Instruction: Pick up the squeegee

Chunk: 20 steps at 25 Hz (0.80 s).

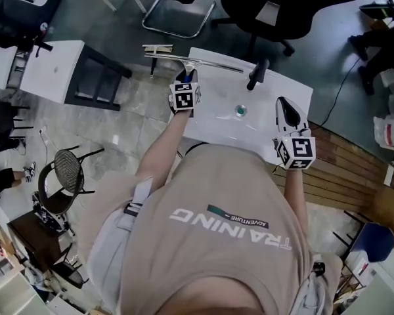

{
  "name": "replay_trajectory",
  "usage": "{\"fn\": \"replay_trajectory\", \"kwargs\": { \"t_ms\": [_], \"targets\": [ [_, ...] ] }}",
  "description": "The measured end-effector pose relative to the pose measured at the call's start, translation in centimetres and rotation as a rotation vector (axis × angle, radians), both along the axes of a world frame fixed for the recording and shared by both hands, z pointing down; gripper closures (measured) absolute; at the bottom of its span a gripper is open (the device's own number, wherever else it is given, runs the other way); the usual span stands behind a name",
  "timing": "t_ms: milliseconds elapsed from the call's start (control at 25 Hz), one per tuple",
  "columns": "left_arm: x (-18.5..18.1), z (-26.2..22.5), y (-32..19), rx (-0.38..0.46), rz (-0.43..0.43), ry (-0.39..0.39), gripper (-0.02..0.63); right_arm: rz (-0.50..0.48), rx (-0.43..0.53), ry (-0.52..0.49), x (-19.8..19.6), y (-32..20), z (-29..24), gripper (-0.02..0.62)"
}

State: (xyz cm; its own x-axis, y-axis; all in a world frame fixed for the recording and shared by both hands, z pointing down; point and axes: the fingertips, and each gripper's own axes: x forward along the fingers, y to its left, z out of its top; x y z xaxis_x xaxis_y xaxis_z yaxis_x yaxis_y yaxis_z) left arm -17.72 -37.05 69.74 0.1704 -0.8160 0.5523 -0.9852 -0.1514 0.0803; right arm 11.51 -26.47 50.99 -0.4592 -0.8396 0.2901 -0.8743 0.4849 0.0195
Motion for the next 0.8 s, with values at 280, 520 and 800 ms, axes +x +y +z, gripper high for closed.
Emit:
{"fn": "replay_trajectory", "kwargs": {
  "t_ms": [280, 520, 800],
  "targets": [
    [0.8, -5.9, 0.5, 0.122, -0.007, -0.001, 0.485, -0.054, 0.022, -0.018, -0.2, -0.8, -0.5, 0.558],
    [2.6, -13.1, 0.7, 0.285, 0.020, 0.008, 0.485, -0.072, 0.029, -0.041, 0.3, -0.8, -0.5, 0.558],
    [4.1, -19.0, 2.0, 0.387, 0.075, -0.003, 0.485, -0.024, 0.031, -0.080, 1.8, 0.3, -0.6, 0.558]
  ]
}}
